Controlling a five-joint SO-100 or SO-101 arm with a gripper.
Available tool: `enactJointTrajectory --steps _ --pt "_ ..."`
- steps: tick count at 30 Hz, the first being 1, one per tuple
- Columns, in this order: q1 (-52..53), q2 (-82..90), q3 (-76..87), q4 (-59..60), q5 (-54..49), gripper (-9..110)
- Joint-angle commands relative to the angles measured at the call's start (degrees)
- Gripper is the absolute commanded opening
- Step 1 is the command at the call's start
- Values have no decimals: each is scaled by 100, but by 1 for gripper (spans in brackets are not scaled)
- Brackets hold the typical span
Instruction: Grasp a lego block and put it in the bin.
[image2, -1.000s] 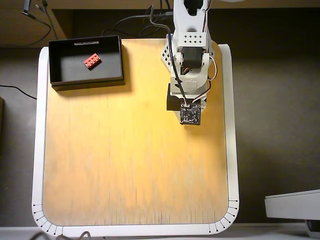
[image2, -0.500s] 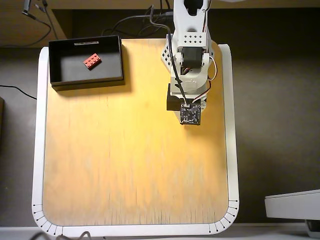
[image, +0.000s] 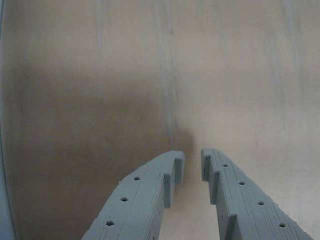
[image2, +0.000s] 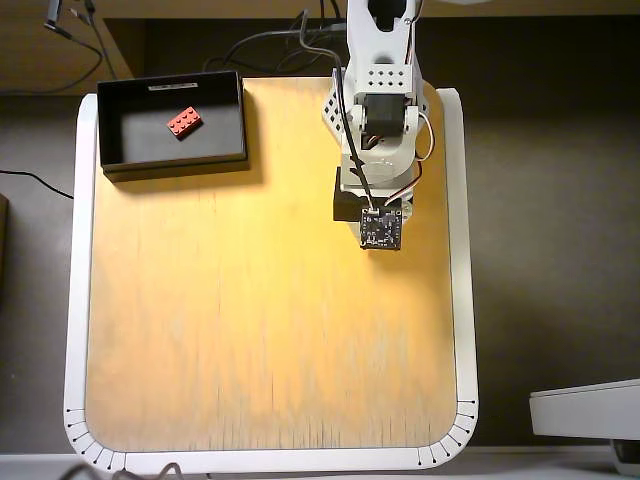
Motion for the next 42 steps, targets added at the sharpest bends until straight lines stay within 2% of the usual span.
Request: enactJointTrajectory --steps 1,42 --pt "-88 527 896 44 -62 0" --pt "-88 527 896 44 -229 0"
